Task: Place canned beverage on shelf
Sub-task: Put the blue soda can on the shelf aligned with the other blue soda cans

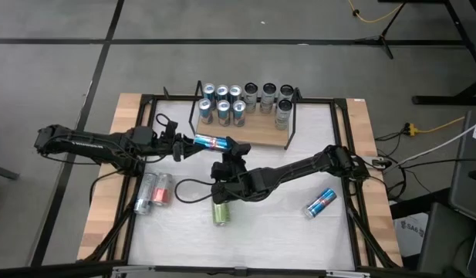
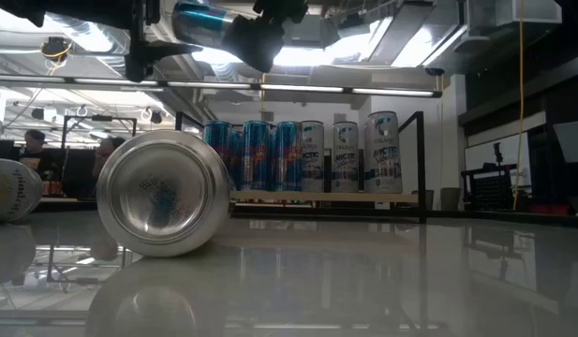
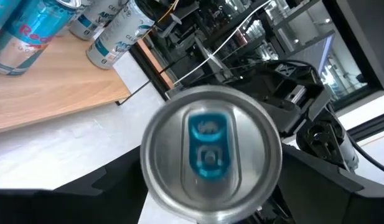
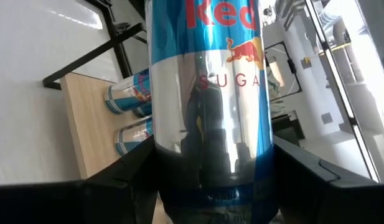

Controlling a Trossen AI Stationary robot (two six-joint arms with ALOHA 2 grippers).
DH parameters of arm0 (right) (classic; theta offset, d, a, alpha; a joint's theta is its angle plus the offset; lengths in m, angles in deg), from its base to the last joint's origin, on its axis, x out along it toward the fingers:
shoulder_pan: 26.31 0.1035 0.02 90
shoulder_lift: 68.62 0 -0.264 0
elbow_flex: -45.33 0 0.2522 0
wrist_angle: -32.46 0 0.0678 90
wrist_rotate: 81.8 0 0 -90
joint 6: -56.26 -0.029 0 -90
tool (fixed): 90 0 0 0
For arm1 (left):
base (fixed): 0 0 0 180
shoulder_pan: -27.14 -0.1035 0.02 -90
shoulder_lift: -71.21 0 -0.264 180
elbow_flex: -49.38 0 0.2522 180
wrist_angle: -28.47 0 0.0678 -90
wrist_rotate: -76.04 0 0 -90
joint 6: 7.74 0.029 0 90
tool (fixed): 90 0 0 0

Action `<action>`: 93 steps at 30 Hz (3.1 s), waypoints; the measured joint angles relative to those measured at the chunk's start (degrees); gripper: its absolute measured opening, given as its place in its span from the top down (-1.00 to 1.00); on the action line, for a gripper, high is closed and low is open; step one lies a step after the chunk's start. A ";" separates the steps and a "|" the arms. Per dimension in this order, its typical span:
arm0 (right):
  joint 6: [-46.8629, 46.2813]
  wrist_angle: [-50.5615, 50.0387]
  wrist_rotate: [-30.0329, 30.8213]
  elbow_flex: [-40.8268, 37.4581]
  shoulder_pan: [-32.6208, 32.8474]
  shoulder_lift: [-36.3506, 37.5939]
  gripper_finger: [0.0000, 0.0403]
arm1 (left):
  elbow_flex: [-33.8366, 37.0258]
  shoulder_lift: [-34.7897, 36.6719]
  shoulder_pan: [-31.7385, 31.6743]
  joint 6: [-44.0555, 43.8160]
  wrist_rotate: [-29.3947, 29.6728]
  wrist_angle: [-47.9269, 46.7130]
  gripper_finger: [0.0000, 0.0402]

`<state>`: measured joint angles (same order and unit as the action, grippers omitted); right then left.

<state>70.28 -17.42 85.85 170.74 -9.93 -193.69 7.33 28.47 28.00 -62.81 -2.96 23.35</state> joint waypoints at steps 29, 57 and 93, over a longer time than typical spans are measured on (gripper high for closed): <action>6.00 0.07 1.97 0.00 0.07 0.04 -0.19 | 0.00 0.00 -0.04 -1.14 1.53 -0.44 -0.34; 5.92 0.04 0.83 0.02 0.07 0.11 -0.19 | 0.05 0.00 -0.04 0.59 1.73 -0.46 -0.05; 2.44 -1.25 -0.24 0.09 -0.22 1.76 -0.95 | 0.15 -0.07 -0.67 4.58 4.87 0.74 -0.05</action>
<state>72.73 -18.66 85.61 170.83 -10.14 -191.93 7.48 28.41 27.33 -58.23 1.92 24.09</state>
